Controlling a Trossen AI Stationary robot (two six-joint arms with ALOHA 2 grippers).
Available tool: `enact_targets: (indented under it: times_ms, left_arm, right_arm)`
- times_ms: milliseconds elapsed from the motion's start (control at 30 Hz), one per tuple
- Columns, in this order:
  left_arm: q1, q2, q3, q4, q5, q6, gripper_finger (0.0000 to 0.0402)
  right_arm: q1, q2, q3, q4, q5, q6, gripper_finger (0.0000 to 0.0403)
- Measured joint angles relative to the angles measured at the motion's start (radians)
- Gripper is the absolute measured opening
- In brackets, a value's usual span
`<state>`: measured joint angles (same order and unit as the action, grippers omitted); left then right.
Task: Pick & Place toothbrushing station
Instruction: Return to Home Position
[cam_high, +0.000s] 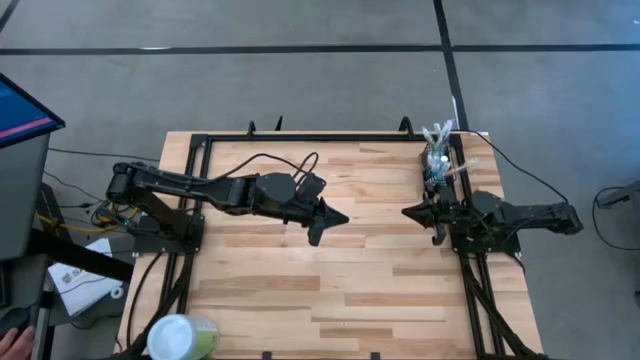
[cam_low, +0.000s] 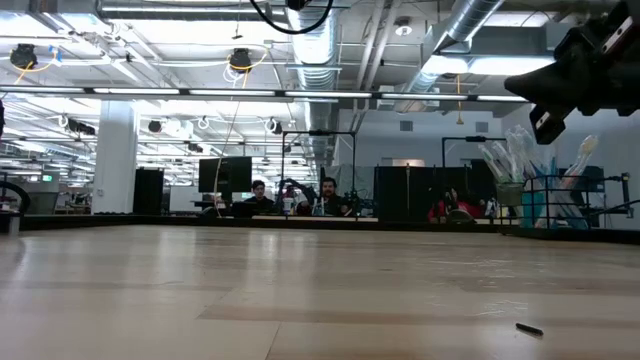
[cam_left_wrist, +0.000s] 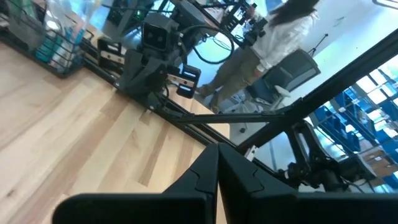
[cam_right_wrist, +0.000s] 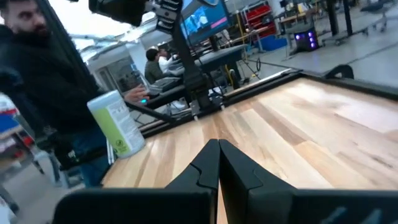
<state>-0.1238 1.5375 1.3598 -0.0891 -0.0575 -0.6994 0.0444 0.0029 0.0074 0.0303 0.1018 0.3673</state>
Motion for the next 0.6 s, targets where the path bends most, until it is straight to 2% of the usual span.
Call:
enact_targets:
  times_ms: [267,600]
  left_arm:
    - [0.0,0.0,0.0,0.002,-0.05,0.017,0.0001]
    - [0.032,0.0,0.0,0.024,-0.073,0.144,0.0]
  right_arm:
    - [-0.019,0.003,0.0,0.001,0.003,0.06,0.0]
    - [-0.019,0.003,-0.001,0.0,0.003,0.06,0.0]
